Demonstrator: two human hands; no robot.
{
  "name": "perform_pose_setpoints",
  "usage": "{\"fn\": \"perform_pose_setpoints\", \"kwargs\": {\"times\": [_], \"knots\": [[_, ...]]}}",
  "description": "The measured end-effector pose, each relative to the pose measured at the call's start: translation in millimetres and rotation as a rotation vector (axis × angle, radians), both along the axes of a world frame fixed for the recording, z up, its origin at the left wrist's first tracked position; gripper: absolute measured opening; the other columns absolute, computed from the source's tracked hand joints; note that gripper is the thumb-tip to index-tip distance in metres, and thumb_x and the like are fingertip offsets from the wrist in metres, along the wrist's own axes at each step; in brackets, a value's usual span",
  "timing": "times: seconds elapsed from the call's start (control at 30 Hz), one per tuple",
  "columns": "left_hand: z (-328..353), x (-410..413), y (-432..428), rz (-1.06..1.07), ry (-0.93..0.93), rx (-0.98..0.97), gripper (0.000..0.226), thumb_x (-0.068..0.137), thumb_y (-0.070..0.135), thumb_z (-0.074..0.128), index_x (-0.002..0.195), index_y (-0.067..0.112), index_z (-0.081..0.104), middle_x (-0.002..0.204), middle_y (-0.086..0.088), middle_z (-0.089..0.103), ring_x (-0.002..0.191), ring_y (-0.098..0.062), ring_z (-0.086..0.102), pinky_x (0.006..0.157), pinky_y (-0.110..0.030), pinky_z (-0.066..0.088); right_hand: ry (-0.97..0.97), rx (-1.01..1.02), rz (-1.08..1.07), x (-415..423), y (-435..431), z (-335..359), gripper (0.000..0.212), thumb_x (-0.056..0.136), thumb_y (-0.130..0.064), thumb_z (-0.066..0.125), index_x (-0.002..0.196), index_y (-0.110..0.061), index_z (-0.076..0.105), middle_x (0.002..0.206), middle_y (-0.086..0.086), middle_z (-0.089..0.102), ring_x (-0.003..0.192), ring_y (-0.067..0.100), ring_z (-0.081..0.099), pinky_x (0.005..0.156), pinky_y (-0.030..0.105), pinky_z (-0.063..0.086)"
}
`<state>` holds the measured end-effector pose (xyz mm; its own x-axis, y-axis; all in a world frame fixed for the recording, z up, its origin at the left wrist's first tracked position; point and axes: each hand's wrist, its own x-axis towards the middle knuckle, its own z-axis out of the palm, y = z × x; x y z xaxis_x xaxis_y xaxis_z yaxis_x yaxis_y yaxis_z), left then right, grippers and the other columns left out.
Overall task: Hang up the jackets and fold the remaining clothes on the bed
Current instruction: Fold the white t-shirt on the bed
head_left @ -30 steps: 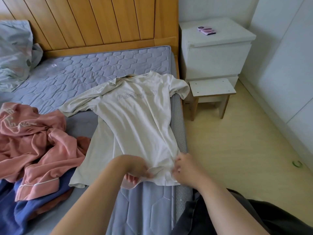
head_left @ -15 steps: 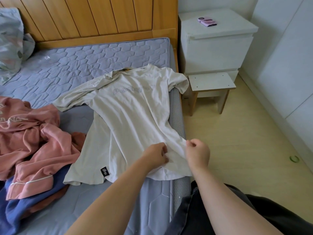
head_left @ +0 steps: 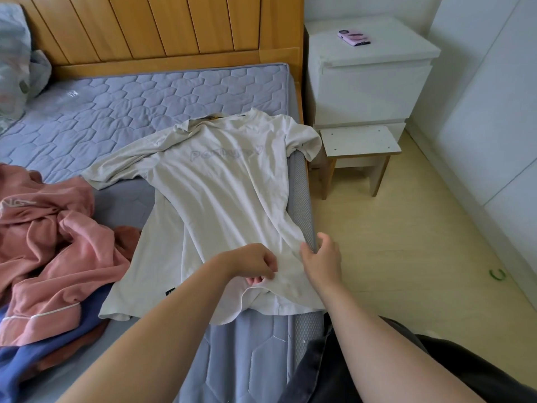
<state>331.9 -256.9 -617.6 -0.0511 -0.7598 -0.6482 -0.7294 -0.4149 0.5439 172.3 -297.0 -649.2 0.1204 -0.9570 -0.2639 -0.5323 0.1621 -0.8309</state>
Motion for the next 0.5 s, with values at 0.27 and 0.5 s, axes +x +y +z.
{"fn": "perform_pose_setpoints", "kwargs": {"times": [0.27,0.5], "knots": [[-2.2,9.5,-26.4,0.119,-0.221,-0.348,0.02,0.087,0.014,0.053,0.074,0.022,0.066,0.074,0.004,0.063,0.073,-0.014,0.06,0.065,-0.019,0.045,0.035,-0.037,-0.127,-5.4,-14.6,-0.4,0.04,0.095,-0.017,0.05,0.058,-0.013,0.034,0.058,0.001,0.038,0.053,0.014,0.031,0.047,0.029,0.022],[-41.0,47.9,-37.2,0.217,-0.631,-0.43,0.055,0.098,0.034,0.032,0.151,0.023,0.018,0.159,-0.005,0.012,0.146,-0.024,0.008,0.116,-0.043,0.013,0.142,0.017,-0.068,-3.0,-18.9,-4.1,0.029,0.085,-0.006,0.044,0.062,-0.013,0.029,0.061,0.002,0.035,0.052,0.017,0.027,0.047,0.032,0.018]]}}
